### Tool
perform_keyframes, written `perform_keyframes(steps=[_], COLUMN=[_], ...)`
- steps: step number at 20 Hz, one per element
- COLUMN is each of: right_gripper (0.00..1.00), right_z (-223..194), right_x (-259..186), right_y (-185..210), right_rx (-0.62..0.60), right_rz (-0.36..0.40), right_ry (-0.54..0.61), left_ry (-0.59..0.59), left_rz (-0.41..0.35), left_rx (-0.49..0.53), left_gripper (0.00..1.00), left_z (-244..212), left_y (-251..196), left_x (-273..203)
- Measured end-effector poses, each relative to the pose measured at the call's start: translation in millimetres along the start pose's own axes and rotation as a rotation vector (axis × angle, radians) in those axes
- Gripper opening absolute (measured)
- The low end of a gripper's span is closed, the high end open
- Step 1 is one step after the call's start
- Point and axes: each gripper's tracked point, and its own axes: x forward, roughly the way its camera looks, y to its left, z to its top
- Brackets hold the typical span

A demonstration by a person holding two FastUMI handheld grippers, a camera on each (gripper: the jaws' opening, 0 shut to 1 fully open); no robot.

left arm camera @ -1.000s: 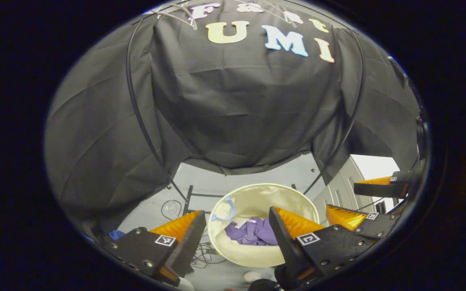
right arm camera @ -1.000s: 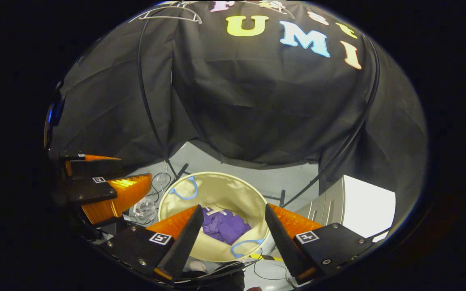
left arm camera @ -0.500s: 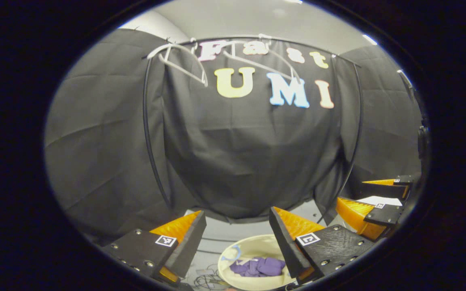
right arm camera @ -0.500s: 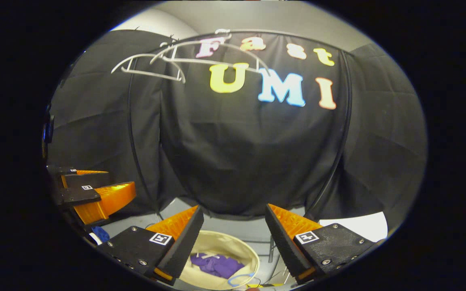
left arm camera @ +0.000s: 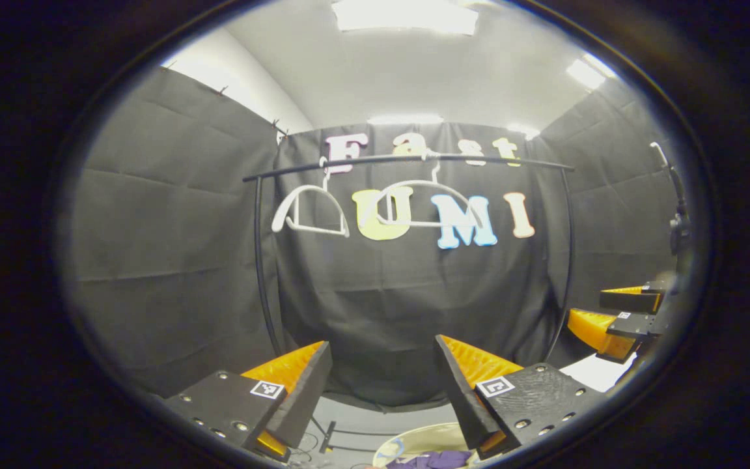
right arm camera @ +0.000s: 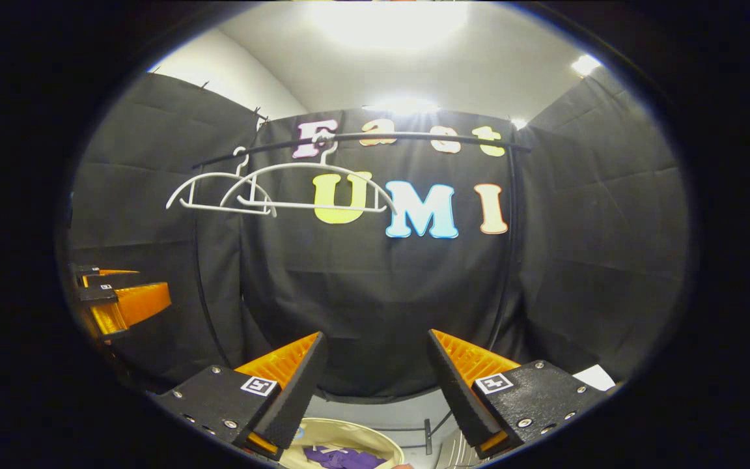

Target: Grasp the clothes on the hanger with both hands and then place them into the laundry hamper below.

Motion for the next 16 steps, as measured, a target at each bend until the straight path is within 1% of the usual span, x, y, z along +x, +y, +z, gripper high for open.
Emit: perform_keyframes(steps=[1,3,6,8,9,10,11,16], right_gripper=[0.94,0.93,0.94,0.94,0.94,0.93,0.94,0.94], right_z=[7,15,28,38,40,42,44,46], right_x=[-4,-10,-18,-24,-26,-28,-29,-33], right_y=[-2,-11,-11,-14,-14,-15,-16,-23], right_rx=[-0.003,-0.019,-0.018,-0.014,-0.006,0.001,0.005,-0.007], right_rz=[-0.013,-0.043,-0.053,-0.059,-0.061,-0.062,-0.064,-0.065], right_ry=[-0.018,-0.045,-0.094,-0.112,-0.118,-0.123,-0.126,-0.125], left_ry=[-0.034,-0.061,-0.073,-0.073,-0.076,-0.076,-0.075,-0.070], left_rz=[0.004,0.005,-0.001,0.010,0.014,0.013,0.012,0.017], left_rx=[0.000,0.009,-0.002,-0.007,-0.010,-0.015,-0.020,-0.026], left_gripper=[0.97,0.96,0.96,0.96,0.96,0.96,0.96,0.96], left_z=[10,25,25,24,26,26,27,26], left_y=[1,1,-3,-2,-2,-4,-6,-8], left_x=[-3,-8,-9,-15,-16,-17,-18,-27])
